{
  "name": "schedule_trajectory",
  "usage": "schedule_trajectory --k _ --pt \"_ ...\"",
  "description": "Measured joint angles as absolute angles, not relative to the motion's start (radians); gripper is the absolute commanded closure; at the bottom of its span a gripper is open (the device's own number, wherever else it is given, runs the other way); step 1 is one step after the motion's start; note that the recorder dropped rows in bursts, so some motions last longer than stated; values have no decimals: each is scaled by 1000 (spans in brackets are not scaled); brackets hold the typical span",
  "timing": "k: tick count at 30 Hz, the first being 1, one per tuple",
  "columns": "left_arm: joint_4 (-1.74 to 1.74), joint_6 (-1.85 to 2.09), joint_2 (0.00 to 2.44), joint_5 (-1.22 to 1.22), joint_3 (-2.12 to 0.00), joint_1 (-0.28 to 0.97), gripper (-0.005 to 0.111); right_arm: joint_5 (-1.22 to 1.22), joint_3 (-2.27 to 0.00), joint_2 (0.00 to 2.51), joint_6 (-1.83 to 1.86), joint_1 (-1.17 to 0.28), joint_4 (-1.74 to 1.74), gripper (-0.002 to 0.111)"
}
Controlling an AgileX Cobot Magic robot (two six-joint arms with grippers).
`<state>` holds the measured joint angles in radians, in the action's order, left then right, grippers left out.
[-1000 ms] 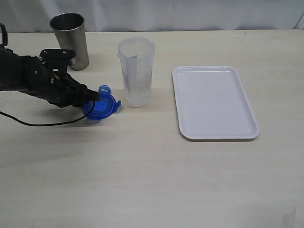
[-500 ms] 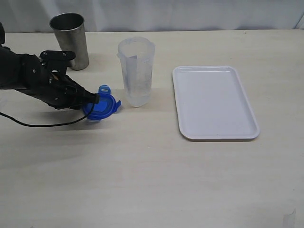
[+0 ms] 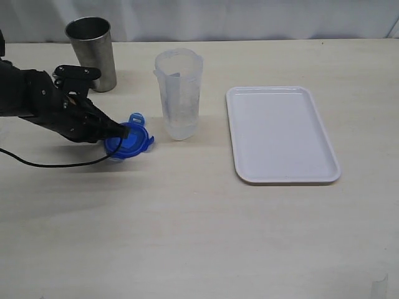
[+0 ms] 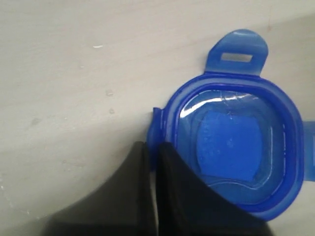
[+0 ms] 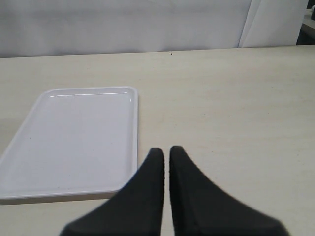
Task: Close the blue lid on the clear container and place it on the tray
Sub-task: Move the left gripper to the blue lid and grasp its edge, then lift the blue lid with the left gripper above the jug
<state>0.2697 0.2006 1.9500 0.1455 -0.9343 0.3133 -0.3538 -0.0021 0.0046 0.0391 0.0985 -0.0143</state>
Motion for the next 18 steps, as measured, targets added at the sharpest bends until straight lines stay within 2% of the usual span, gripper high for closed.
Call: schedule_trajectory --k 18 --pt "264 330 1739 122 -934 316 107 -354 -2 5 39 99 -14 104"
